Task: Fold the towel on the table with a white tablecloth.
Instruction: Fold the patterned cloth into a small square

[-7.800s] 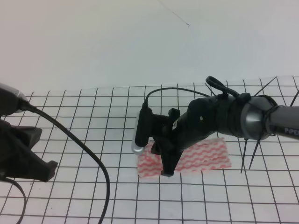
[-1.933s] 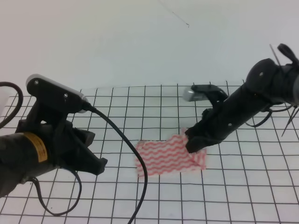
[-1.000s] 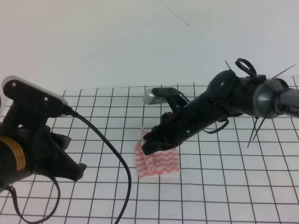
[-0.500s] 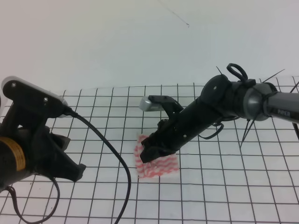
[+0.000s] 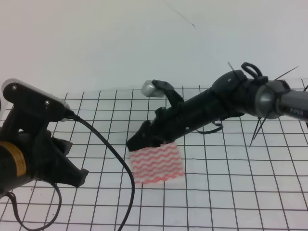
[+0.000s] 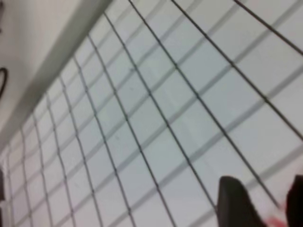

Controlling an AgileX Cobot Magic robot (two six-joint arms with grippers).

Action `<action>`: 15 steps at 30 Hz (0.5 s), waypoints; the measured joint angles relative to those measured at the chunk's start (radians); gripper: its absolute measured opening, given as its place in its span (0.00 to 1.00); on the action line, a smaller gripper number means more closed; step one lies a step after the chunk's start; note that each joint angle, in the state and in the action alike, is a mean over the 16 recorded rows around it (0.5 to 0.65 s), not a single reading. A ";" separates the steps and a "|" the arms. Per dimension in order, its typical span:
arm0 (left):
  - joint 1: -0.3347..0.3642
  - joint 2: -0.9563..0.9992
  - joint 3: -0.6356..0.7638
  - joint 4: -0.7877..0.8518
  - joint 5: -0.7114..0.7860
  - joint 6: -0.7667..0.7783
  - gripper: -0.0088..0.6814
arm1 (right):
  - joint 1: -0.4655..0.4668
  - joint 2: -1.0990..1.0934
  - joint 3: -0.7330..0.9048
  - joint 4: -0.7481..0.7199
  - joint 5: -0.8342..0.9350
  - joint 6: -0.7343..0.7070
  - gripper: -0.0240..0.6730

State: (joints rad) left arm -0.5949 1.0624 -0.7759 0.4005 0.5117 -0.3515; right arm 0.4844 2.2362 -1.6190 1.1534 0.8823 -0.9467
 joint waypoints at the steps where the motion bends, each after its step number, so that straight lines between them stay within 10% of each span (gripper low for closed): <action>1: 0.000 0.000 0.000 -0.001 -0.001 0.000 0.01 | -0.004 -0.002 -0.002 -0.017 0.001 0.004 0.35; 15: 0.000 0.000 0.000 -0.029 -0.034 0.000 0.01 | -0.033 -0.007 -0.019 -0.420 -0.128 0.219 0.05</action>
State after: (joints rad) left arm -0.5949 1.0624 -0.7759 0.3716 0.4773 -0.3515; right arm 0.4510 2.2290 -1.6377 0.7333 0.7544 -0.7275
